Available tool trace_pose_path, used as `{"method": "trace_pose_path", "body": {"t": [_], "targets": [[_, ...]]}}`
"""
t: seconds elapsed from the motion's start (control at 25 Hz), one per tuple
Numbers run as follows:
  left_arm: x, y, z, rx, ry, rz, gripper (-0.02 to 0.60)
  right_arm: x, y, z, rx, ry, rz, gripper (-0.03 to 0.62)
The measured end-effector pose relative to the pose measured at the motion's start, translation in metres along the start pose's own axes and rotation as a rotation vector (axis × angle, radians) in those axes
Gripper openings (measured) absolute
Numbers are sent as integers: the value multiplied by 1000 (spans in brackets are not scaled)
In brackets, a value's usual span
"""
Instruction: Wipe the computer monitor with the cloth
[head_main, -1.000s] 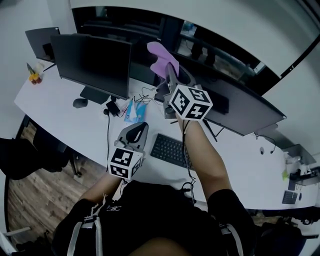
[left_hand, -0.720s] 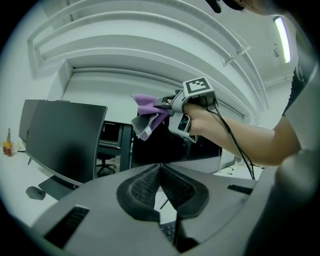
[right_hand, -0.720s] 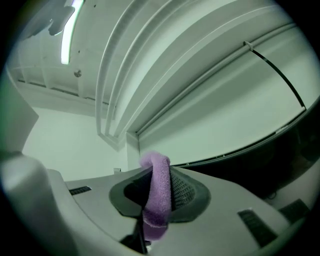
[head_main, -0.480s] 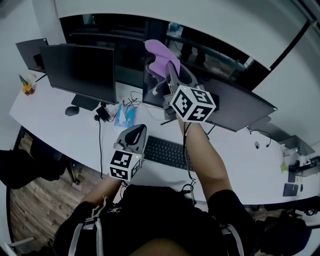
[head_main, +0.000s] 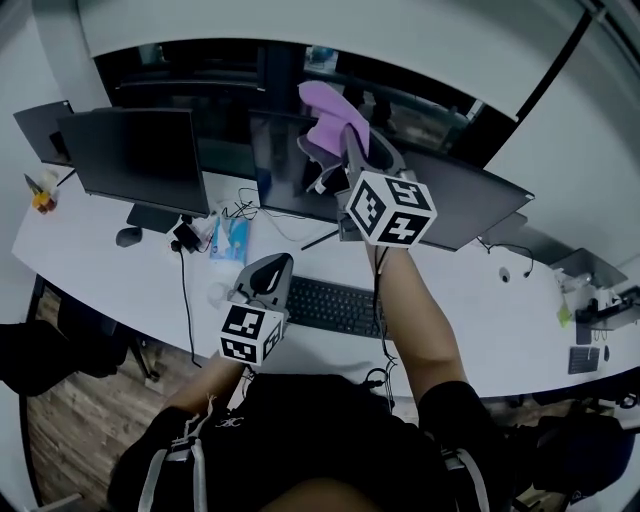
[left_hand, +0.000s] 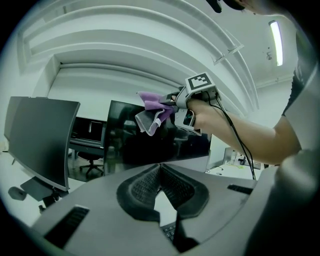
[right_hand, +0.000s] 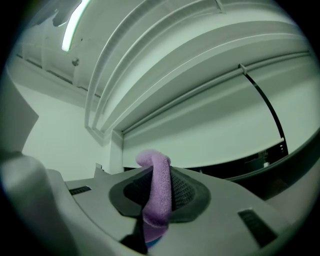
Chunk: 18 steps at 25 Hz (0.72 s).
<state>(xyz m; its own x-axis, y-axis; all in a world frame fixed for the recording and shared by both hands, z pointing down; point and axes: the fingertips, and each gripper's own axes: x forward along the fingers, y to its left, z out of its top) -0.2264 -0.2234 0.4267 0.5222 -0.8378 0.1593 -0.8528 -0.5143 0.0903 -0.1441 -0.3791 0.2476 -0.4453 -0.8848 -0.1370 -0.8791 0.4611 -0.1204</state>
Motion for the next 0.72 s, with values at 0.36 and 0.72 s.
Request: {"method": "trace_pose_path", "body": {"t": [0.36, 0.72], "targets": [[8, -24, 1, 5, 1, -16, 14, -20, -42, 10, -274, 73, -177, 87], [13, -34, -2, 8, 11, -27, 14, -39, -80, 17, -369, 136, -266, 87]]}}
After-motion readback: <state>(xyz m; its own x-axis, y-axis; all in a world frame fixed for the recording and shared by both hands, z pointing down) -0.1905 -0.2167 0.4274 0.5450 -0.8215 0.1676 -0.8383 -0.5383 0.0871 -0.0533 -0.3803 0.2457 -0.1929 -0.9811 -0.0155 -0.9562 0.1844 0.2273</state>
